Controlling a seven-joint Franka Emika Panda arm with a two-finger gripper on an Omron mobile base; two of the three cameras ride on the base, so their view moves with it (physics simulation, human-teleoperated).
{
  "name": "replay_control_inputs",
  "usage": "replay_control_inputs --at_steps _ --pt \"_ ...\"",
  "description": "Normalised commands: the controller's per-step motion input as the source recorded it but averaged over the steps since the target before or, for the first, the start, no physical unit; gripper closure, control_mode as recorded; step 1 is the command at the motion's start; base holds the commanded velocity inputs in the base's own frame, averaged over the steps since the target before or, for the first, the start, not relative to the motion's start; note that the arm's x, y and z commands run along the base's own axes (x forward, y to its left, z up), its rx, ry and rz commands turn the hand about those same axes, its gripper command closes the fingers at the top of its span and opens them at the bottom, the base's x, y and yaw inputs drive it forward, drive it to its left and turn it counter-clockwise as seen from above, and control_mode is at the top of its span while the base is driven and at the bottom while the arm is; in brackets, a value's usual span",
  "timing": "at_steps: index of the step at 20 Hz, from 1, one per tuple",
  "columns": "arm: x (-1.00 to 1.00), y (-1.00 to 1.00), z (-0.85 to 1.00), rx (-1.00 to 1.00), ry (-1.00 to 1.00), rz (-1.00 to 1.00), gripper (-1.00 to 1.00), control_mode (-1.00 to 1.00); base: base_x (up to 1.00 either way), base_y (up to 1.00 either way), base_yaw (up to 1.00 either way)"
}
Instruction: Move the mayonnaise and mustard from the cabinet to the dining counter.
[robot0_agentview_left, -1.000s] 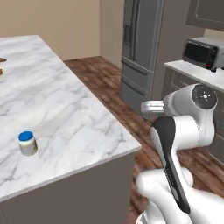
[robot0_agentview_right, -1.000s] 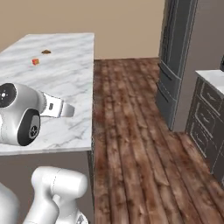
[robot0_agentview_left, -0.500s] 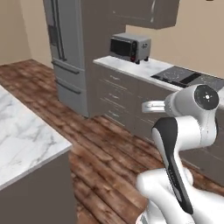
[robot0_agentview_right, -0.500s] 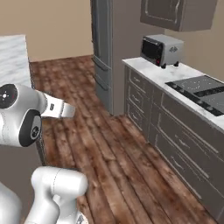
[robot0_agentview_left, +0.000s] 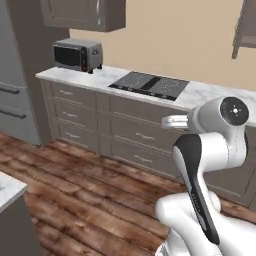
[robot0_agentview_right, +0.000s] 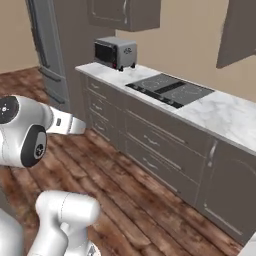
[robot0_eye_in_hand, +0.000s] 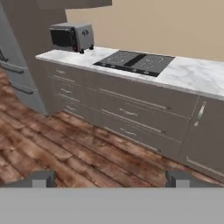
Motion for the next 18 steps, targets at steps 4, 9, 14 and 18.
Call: replay_control_inputs --at_steps 4,9,14,18 --pt "0.0 0.0 0.0 0.0 0.0 0.0 -1.0 1.0 -0.17 -0.68 -0.56" --pt "0.0 0.0 0.0 0.0 0.0 0.0 -1.0 1.0 0.06 -0.88 -0.47" --pt "0.0 0.0 0.0 0.0 0.0 0.0 -1.0 1.0 0.48 -0.6 -0.16" --pt "0.0 0.0 0.0 0.0 0.0 0.0 -1.0 1.0 0.62 -0.31 -0.08"
